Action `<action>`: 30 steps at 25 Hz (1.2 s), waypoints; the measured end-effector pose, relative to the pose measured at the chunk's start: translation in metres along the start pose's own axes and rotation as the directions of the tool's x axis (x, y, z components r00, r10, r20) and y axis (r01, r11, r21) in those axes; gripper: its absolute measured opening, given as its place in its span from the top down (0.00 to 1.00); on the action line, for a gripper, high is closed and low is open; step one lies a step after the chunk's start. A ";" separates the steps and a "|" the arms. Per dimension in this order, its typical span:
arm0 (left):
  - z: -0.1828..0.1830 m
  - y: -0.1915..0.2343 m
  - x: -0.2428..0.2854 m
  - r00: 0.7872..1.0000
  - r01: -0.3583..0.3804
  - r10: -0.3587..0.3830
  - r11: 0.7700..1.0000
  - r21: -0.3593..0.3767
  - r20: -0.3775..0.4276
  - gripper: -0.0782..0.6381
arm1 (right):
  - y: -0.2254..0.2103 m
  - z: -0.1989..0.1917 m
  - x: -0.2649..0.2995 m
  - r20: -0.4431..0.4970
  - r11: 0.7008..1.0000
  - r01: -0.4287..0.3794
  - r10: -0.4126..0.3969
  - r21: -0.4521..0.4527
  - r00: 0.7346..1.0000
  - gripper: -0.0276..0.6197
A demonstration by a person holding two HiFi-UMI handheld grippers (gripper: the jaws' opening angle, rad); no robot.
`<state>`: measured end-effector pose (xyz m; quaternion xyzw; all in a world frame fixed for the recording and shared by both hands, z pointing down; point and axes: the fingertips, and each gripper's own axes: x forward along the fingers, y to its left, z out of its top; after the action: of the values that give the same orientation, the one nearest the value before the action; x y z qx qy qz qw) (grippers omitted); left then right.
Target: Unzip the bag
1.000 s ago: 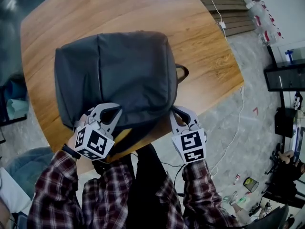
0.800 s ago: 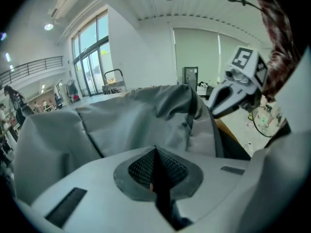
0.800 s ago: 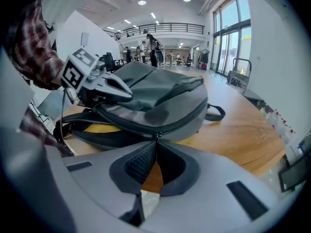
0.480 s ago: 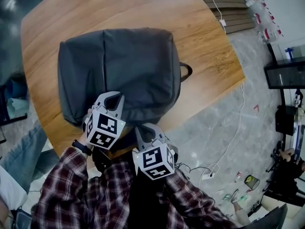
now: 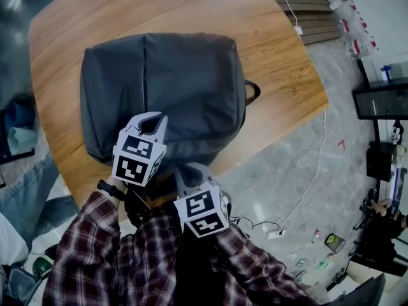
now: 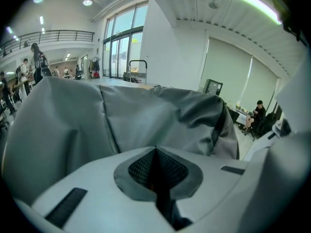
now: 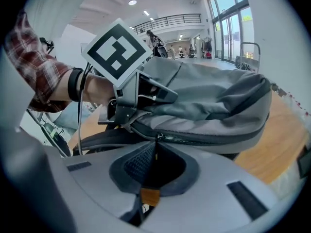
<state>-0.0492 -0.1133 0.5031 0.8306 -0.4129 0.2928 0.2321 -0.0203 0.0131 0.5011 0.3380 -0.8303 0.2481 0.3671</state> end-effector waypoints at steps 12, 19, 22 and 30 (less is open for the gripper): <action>0.022 -0.024 -0.055 0.978 0.196 -0.201 0.977 0.079 0.054 0.88 | -0.067 0.003 -0.008 0.011 0.991 0.075 -0.074 -0.115 0.997 0.93; -0.017 -0.036 -0.053 0.994 0.107 -0.101 0.978 0.178 -0.045 0.88 | -0.093 0.015 -0.009 0.004 0.988 0.116 -0.116 -0.106 0.993 0.93; -0.019 -0.033 -0.052 0.993 0.115 -0.116 0.993 0.020 0.038 0.88 | -0.084 0.008 -0.010 -0.005 0.995 0.093 -0.094 -0.039 0.996 0.93; -0.025 -0.029 -0.043 0.992 0.090 -0.085 0.994 -0.056 0.093 0.88 | -0.043 0.009 0.001 -0.033 0.993 0.078 -0.081 -0.085 0.996 0.93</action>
<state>-0.0537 -0.0582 0.4881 0.8531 -0.3947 0.2318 0.2505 0.0072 -0.0215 0.5032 0.3506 -0.8191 0.2041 0.4056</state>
